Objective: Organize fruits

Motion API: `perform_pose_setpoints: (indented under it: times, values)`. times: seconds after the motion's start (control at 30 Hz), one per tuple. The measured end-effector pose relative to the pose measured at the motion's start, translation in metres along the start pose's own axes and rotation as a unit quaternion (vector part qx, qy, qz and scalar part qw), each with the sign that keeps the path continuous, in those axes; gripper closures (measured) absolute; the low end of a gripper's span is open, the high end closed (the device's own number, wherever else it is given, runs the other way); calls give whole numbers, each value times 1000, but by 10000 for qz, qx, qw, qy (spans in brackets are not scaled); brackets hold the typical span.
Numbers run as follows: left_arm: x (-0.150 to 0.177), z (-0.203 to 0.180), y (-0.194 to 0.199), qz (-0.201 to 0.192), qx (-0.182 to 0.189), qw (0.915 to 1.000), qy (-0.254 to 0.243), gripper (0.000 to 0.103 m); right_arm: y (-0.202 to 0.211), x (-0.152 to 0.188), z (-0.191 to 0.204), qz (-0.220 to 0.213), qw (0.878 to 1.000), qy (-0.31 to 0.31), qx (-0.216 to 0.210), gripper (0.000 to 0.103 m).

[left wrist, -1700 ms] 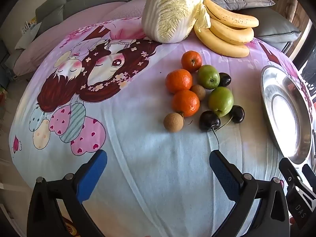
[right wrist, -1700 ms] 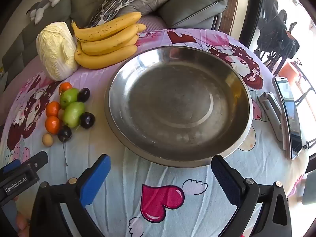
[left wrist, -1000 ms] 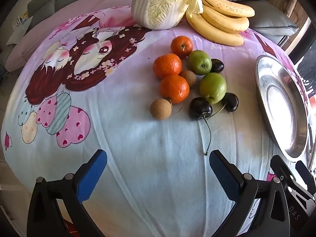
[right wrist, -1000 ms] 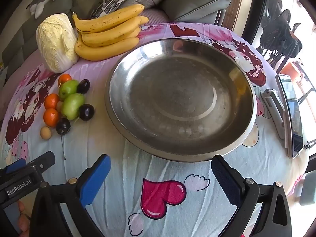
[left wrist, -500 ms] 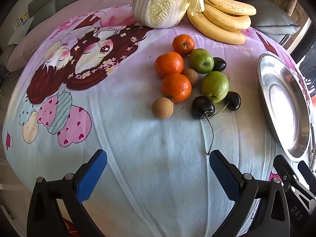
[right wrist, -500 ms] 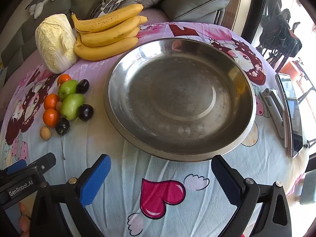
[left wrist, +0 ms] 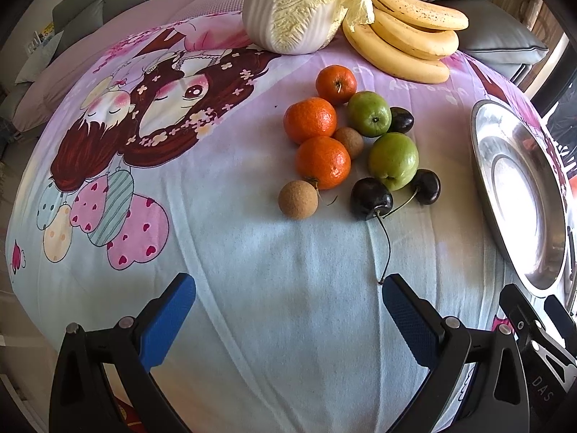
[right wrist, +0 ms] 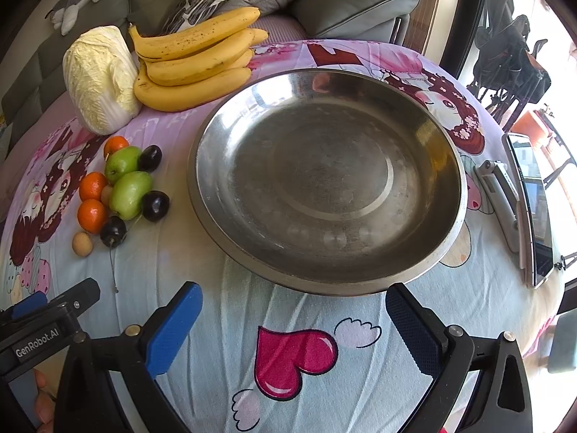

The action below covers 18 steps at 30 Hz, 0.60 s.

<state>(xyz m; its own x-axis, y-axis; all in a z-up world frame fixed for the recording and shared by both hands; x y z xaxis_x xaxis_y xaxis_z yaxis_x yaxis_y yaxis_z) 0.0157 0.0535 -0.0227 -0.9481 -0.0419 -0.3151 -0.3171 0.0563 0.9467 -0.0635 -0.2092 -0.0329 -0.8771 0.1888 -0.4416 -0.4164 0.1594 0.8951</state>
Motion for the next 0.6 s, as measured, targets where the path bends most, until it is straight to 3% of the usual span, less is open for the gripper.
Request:
perform_pose_setpoints:
  times: [0.6]
  values:
    - [3, -2, 0, -37, -52, 10000, 54, 0, 0, 0, 0, -3, 10000, 0, -3, 0]
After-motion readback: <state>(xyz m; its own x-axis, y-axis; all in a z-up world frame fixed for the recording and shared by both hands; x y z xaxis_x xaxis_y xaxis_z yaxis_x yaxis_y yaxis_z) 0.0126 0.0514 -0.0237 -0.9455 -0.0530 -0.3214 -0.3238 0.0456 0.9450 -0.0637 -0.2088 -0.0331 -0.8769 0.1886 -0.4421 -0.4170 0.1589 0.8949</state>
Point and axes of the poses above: each gripper's, at about its wrist camera, not at the fingertips, and y roughly against the way its jaws point, z to its left, x to its underside, the point moved 3 cm from there along -y, roughly the way its jaws point, and after that the axes turned 12 degrees about y, right-handed, at the moved point
